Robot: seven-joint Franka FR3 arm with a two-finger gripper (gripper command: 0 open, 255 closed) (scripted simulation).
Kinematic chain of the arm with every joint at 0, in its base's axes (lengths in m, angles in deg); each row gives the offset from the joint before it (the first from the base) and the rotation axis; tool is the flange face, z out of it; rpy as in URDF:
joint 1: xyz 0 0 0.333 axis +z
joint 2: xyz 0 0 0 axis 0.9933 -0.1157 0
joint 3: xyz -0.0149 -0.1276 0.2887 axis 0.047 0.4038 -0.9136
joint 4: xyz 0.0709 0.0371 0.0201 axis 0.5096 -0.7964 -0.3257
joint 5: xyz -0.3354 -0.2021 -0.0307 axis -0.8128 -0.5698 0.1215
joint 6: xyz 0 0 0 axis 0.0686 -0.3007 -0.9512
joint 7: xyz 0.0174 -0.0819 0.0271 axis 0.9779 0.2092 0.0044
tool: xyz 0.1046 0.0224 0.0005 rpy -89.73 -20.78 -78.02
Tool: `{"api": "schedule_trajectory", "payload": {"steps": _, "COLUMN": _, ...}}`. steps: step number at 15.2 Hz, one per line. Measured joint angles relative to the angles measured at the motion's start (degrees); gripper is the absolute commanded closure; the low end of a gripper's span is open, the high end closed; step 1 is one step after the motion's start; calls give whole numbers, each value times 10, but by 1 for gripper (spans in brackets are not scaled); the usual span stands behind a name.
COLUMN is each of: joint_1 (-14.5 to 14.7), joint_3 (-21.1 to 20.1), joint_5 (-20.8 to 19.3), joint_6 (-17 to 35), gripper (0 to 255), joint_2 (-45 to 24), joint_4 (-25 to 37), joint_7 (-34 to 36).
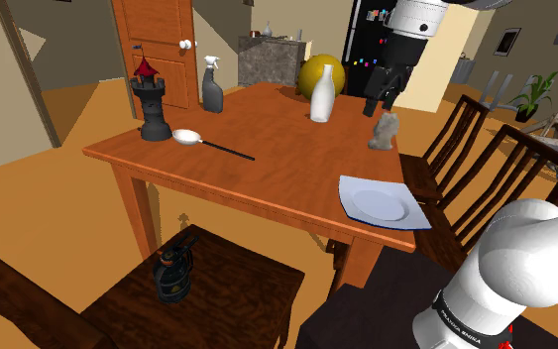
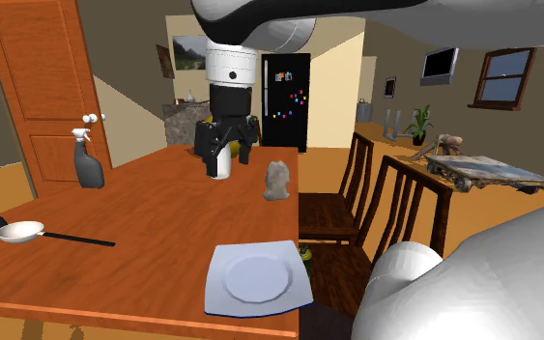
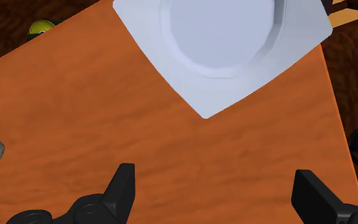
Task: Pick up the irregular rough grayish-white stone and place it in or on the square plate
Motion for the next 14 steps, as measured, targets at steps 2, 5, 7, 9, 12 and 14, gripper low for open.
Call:
{"api": "schedule_trajectory", "payload": {"steps": 2, "joint_1": 0, "joint_3": 8, "joint_5": -4, "joint_6": 2, "gripper": 0, "joint_2": -2, "joint_4": 0, "joint_7": -11}}
{"api": "schedule_trajectory", "payload": {"steps": 5, "joint_1": -1, "joint_3": 46, "joint_5": -22, "joint_6": 13, "gripper": 0, "joint_2": -8, "joint_4": -3, "joint_7": -70}}
{"api": "schedule_trajectory", "payload": {"steps": 7, "joint_1": -1, "joint_3": 76, "joint_5": -35, "joint_6": 17, "gripper": 0, "joint_2": -20, "joint_4": 6, "joint_7": -118}}
{"api": "schedule_trajectory", "payload": {"steps": 9, "joint_1": -1, "joint_3": 107, "joint_5": -49, "joint_6": 33, "gripper": 0, "joint_2": -31, "joint_4": 2, "joint_7": -165}}
{"api": "schedule_trajectory", "payload": {"steps": 12, "joint_1": 3, "joint_3": 153, "joint_5": -63, "joint_6": 47, "gripper": 0, "joint_2": -60, "joint_4": 19, "joint_7": -236}}
{"api": "schedule_trajectory", "payload": {"steps": 14, "joint_1": 8, "joint_3": 186, "joint_5": -69, "joint_6": 56, "gripper": 0, "joint_2": -90, "joint_4": 42, "joint_7": -286}}
